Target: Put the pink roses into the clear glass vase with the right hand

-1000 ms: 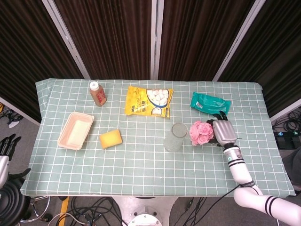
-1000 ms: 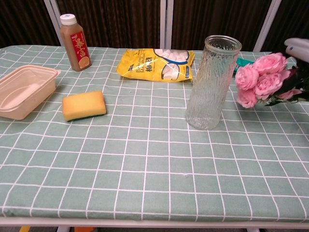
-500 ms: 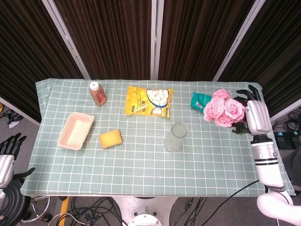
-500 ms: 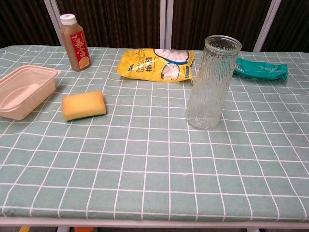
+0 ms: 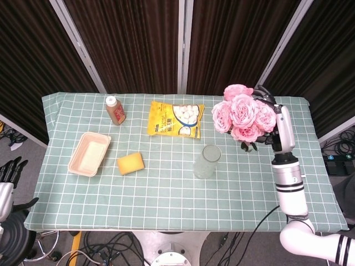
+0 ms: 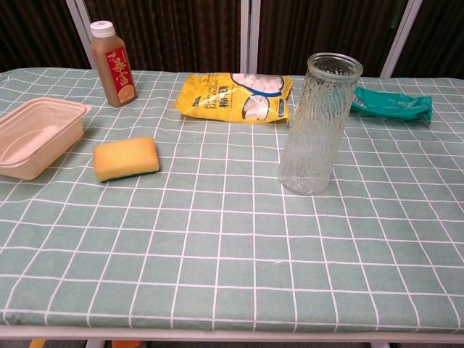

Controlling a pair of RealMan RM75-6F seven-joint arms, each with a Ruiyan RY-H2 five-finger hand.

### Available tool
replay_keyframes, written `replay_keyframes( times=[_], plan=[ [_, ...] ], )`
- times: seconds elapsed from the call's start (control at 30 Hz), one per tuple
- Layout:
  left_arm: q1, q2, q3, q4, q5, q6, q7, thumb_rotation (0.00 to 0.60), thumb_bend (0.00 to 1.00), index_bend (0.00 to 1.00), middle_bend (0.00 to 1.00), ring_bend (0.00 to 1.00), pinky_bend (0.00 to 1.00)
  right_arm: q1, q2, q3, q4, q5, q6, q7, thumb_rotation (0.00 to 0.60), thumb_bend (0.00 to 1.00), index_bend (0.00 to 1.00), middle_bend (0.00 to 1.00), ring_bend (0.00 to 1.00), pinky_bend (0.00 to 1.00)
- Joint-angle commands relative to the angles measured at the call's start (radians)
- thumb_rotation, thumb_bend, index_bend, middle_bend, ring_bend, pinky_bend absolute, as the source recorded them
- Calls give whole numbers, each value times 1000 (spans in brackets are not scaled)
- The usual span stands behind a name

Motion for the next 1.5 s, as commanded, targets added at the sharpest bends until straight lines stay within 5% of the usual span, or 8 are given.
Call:
replay_keyframes(
  times=[0.03, 0.5, 0.9, 1.23, 1.5],
  plan=[
    [2, 0, -1, 4, -2, 1, -5, 600, 86, 74, 0, 0, 101, 24, -37, 9, -20, 31, -20, 47, 600, 108, 660, 586, 220, 101],
    [1, 1, 1, 10, -1, -2, -18, 600, 86, 74, 0, 0, 101, 14, -77, -46, 10, 58, -101, 152, 600, 108, 660, 586, 220, 102],
    [10, -10, 7, 42, -9, -9, -47, 600, 87, 75, 0, 0, 101, 28, -179, -148, 227, -120, -151, 318, 600, 101, 627, 554, 175, 103],
    [7, -10, 8, 50, -4, -17, -86, 600, 87, 75, 0, 0, 101, 43, -213, -184, 341, -156, -179, 365, 600, 84, 554, 497, 119, 103],
    [6, -12, 7, 55, -7, -20, -86, 600, 87, 75, 0, 0, 101, 50, -175, -216, 353, -193, -216, 369, 600, 0, 223, 272, 0, 40]
  ],
)
